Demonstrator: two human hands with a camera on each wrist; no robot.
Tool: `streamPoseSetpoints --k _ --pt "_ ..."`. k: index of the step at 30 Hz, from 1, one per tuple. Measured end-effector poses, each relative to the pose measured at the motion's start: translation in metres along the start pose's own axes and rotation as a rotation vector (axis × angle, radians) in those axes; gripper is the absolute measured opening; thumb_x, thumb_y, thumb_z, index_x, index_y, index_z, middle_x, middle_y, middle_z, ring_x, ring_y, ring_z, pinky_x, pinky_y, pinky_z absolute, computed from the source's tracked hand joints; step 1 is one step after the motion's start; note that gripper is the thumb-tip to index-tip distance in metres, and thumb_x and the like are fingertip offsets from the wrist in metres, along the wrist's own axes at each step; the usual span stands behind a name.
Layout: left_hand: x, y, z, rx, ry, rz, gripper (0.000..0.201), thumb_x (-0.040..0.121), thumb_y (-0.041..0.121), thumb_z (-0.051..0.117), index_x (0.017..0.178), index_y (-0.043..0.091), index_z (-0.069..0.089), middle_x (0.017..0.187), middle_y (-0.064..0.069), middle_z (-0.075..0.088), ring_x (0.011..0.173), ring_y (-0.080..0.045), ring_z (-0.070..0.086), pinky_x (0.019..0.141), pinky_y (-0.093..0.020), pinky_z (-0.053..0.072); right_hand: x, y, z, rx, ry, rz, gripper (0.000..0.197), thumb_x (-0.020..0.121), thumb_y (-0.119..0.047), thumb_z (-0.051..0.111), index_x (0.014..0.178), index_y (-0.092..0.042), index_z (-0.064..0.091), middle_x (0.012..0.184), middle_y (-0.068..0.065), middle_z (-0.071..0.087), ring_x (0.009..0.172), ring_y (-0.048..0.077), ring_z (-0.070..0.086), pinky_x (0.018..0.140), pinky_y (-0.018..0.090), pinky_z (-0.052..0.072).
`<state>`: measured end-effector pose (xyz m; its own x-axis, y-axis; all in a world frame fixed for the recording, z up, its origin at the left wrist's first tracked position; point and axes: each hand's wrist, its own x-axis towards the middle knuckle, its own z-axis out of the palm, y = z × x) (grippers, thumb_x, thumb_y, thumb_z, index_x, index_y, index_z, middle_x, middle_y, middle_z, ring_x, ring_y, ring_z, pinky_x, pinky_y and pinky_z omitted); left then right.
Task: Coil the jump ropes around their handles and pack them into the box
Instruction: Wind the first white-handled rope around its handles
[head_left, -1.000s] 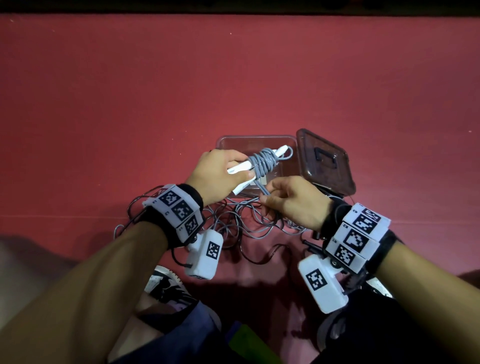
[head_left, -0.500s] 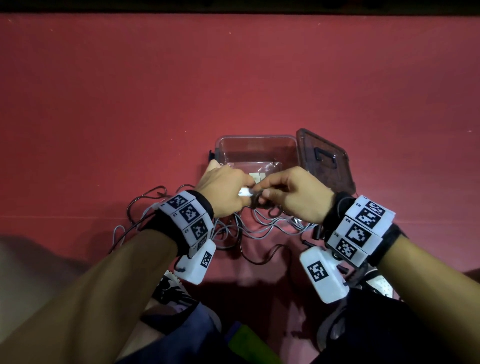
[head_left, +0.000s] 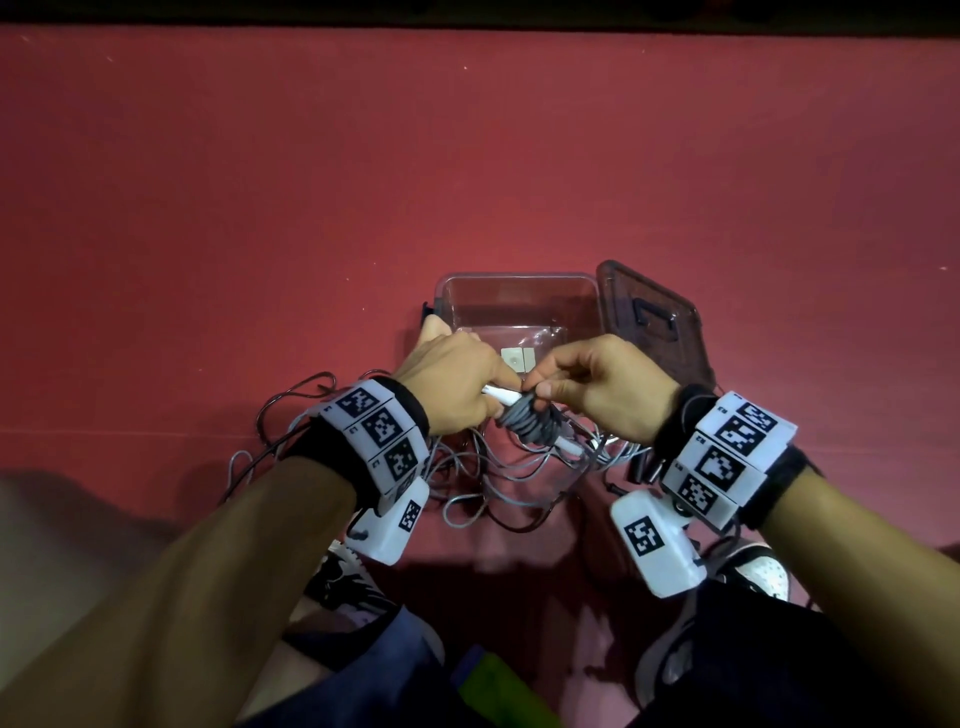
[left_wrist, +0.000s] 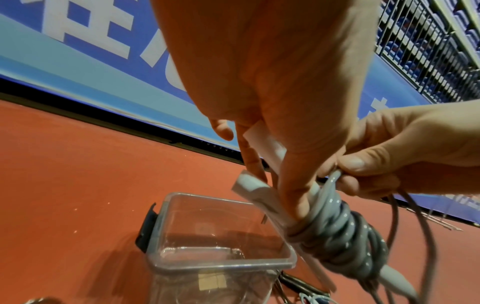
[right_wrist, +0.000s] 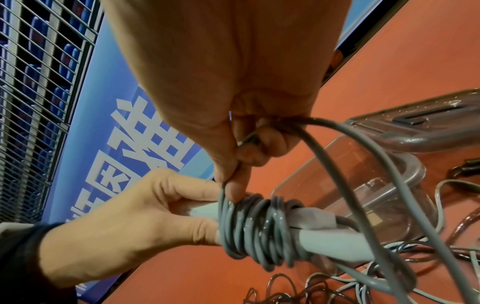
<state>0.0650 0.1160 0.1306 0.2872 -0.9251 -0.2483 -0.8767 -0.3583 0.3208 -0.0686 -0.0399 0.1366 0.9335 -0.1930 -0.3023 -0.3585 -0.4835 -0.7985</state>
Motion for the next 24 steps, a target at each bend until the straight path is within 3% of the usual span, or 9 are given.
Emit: streamPoseSetpoints --k 2,5,9,13,17,20,22,24 --pt "0.000 0.000 -0.002 -0.007 -0.008 0.017 0.028 0.090 0.040 0.071 0.118 0.046 0.069 0.092 0.012 0.070 0.105 -0.012 0.048 0.084 -0.030 0.012 0.001 0.002 0.000 -0.009 0.007 0.002 0.015 0.093 -0.009 0.067 0.091 -0.021 0.076 0.081 -0.005 0.077 0.081 0.009 0.072 0.086 0.033 0.057" --pt "0.001 0.001 -0.003 -0.011 -0.042 0.025 0.028 0.091 0.041 0.070 0.118 0.044 0.069 0.094 0.011 0.071 0.104 -0.012 0.053 0.083 -0.028 0.011 0.002 0.003 0.001 -0.017 0.039 0.006 0.014 0.092 -0.011 0.069 0.090 -0.022 0.076 0.083 -0.006 0.077 0.084 0.013 0.073 0.090 0.041 0.056" --pt "0.001 0.002 -0.004 -0.051 -0.098 0.013 0.015 0.092 0.039 0.070 0.105 0.032 0.072 0.080 0.004 0.067 0.089 -0.015 0.055 0.092 -0.030 0.020 0.001 -0.001 0.000 -0.021 0.071 -0.019 0.011 0.089 -0.011 0.072 0.089 -0.022 0.076 0.083 -0.005 0.076 0.084 0.010 0.071 0.090 0.040 0.055" --pt "-0.001 0.007 -0.003 -0.025 -0.166 -0.022 0.012 0.093 0.035 0.069 0.094 0.023 0.070 0.063 0.006 0.053 0.066 -0.007 0.044 0.101 -0.036 0.028 -0.001 -0.004 0.004 -0.036 0.063 -0.040 0.012 0.087 -0.010 0.074 0.089 -0.021 0.078 0.083 -0.006 0.076 0.082 0.012 0.071 0.087 0.039 0.057" --pt "-0.002 0.012 -0.006 -0.061 -0.207 -0.032 0.025 0.094 0.028 0.069 0.073 0.029 0.055 0.058 0.009 0.045 0.060 -0.004 0.038 0.098 -0.035 0.030 0.000 0.001 0.005 -0.086 0.105 -0.031 0.014 0.087 -0.013 0.074 0.087 -0.026 0.078 0.083 -0.009 0.076 0.083 0.010 0.070 0.087 0.038 0.056" --pt "-0.002 0.013 -0.008 -0.133 -0.199 -0.024 0.006 0.093 0.026 0.070 0.088 0.030 0.068 0.057 0.012 0.046 0.060 -0.004 0.040 0.090 -0.030 0.033 0.000 0.005 0.003 -0.121 0.122 0.000 0.012 0.088 -0.016 0.074 0.088 -0.027 0.077 0.085 -0.011 0.075 0.084 0.005 0.069 0.088 0.033 0.056" --pt "-0.003 0.009 -0.009 -0.230 -0.170 -0.041 0.016 0.089 0.025 0.074 0.104 0.029 0.077 0.061 0.015 0.052 0.060 -0.001 0.045 0.075 -0.022 0.033 0.000 0.007 0.002 -0.069 0.109 0.028 0.012 0.089 -0.013 0.073 0.087 -0.024 0.077 0.083 -0.008 0.076 0.081 0.006 0.071 0.088 0.034 0.056" --pt "-0.004 0.004 -0.010 -0.336 -0.122 -0.060 0.028 0.084 0.023 0.080 0.110 0.031 0.078 0.070 0.017 0.062 0.064 0.003 0.050 0.067 -0.017 0.035 0.001 0.010 0.001 -0.009 0.090 0.043 0.010 0.090 -0.011 0.072 0.087 -0.020 0.076 0.084 -0.004 0.076 0.082 0.010 0.072 0.090 0.038 0.057"
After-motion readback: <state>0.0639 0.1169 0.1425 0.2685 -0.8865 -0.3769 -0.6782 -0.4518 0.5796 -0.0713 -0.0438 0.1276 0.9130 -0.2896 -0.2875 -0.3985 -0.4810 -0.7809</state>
